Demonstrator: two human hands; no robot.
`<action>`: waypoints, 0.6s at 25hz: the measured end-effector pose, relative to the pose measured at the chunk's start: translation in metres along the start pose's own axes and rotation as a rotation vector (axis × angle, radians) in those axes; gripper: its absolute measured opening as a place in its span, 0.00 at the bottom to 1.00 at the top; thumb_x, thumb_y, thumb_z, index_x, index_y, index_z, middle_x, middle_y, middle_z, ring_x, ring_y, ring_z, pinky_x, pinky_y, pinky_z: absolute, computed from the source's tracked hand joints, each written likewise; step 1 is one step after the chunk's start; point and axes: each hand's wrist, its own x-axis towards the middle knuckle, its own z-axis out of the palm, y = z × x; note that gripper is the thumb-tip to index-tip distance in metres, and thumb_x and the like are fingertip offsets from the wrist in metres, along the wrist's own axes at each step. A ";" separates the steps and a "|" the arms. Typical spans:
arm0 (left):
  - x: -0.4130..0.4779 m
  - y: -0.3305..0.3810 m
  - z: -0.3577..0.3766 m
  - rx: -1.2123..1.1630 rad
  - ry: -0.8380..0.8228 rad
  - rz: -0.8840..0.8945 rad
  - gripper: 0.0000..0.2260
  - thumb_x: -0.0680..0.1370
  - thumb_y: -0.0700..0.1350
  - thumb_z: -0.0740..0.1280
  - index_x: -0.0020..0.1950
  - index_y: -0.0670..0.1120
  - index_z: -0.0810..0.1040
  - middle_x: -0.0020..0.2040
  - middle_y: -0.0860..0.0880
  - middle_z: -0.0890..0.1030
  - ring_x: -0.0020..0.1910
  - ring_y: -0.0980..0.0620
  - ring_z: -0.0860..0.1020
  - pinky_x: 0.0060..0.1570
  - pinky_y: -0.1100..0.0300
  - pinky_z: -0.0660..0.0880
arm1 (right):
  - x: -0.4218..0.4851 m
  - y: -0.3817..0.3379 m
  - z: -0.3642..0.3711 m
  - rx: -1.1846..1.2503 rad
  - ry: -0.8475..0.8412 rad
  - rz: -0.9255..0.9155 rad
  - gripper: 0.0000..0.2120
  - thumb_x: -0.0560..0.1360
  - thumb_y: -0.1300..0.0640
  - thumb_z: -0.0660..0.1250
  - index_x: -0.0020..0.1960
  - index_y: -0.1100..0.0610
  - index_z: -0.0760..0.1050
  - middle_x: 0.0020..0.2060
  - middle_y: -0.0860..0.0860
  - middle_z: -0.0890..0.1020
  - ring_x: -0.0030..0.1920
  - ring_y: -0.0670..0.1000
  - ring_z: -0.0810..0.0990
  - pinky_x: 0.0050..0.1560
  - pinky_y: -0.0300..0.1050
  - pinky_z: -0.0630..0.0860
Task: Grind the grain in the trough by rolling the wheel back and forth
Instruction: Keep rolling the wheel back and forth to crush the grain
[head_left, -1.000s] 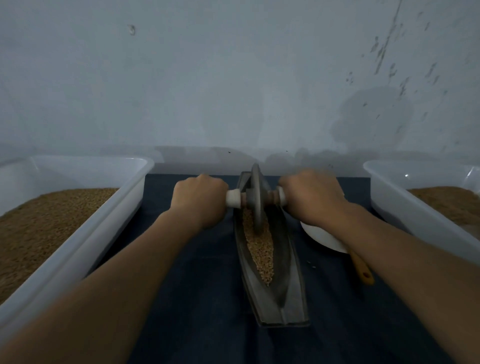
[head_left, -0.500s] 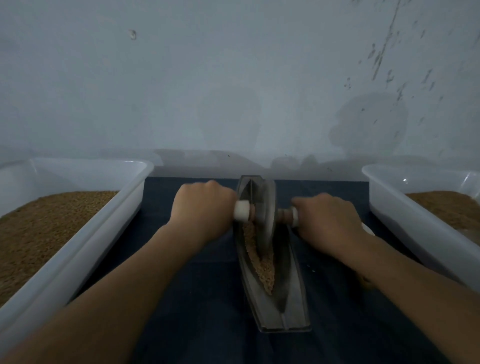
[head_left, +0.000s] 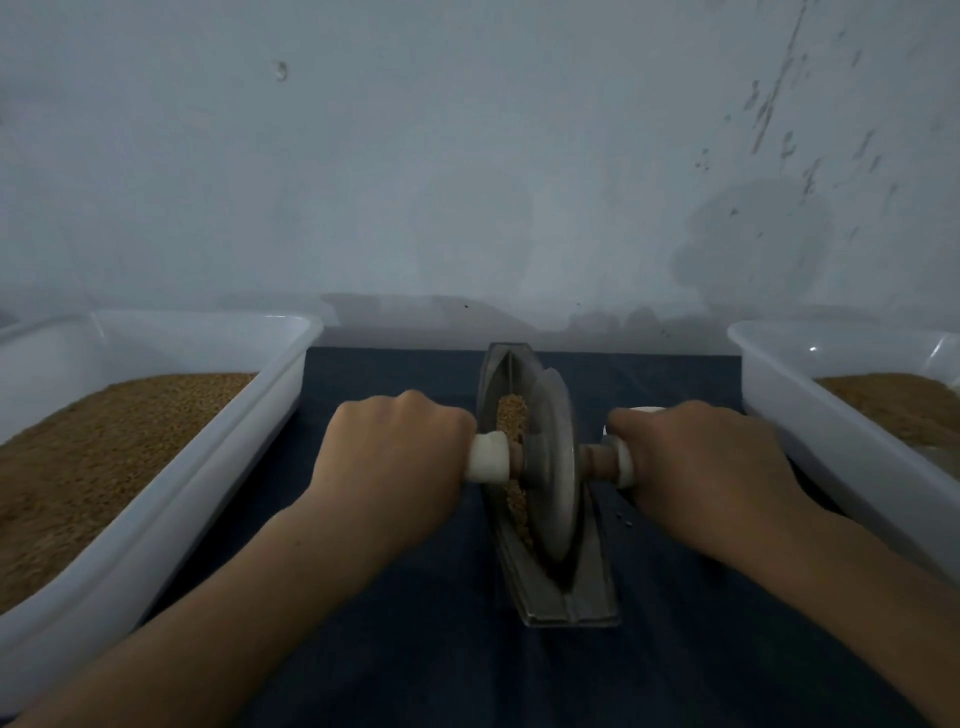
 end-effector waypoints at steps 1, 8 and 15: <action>0.002 -0.001 0.000 -0.013 -0.034 -0.004 0.17 0.70 0.56 0.71 0.36 0.56 0.61 0.29 0.56 0.62 0.25 0.56 0.57 0.26 0.61 0.51 | 0.001 0.000 -0.002 -0.015 0.007 -0.007 0.21 0.60 0.48 0.76 0.36 0.42 0.62 0.25 0.43 0.64 0.24 0.43 0.61 0.26 0.37 0.48; 0.068 -0.006 0.043 -0.068 -0.124 -0.142 0.04 0.76 0.51 0.65 0.46 0.52 0.77 0.37 0.51 0.73 0.34 0.48 0.71 0.34 0.55 0.67 | 0.089 0.001 0.040 0.065 0.002 0.054 0.13 0.73 0.52 0.68 0.38 0.47 0.64 0.32 0.46 0.68 0.34 0.53 0.70 0.30 0.43 0.60; 0.031 -0.002 0.017 -0.032 -0.148 -0.050 0.08 0.75 0.54 0.67 0.41 0.55 0.70 0.33 0.54 0.67 0.29 0.54 0.65 0.29 0.58 0.61 | 0.037 -0.002 0.020 0.079 0.006 0.024 0.17 0.69 0.50 0.70 0.36 0.45 0.60 0.30 0.44 0.67 0.31 0.51 0.69 0.29 0.42 0.59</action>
